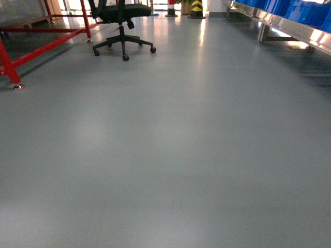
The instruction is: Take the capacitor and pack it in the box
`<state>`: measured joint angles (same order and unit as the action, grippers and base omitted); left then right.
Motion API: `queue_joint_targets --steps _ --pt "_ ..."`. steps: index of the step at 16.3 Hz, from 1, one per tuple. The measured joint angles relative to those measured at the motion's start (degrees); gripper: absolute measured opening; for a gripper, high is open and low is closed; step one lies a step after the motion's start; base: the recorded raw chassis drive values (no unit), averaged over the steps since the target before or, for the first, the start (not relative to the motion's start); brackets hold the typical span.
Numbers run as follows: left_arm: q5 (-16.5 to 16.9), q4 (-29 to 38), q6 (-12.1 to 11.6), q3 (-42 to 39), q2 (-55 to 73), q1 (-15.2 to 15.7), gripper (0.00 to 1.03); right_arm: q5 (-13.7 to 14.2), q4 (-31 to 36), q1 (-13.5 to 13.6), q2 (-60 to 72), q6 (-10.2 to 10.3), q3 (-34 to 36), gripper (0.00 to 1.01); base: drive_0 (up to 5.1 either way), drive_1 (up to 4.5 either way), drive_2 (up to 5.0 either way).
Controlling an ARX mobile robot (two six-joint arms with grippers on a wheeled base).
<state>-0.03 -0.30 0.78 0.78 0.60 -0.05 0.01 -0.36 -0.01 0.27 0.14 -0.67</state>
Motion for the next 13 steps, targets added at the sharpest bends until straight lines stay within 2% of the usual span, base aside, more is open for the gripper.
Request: queue_joint_targets --steps 13 --pt "-0.02 -0.15 0.0 0.0 0.0 0.0 0.44 0.02 0.02 0.0 0.0 0.0 0.0 0.98 -4.9 2.48 2.5"
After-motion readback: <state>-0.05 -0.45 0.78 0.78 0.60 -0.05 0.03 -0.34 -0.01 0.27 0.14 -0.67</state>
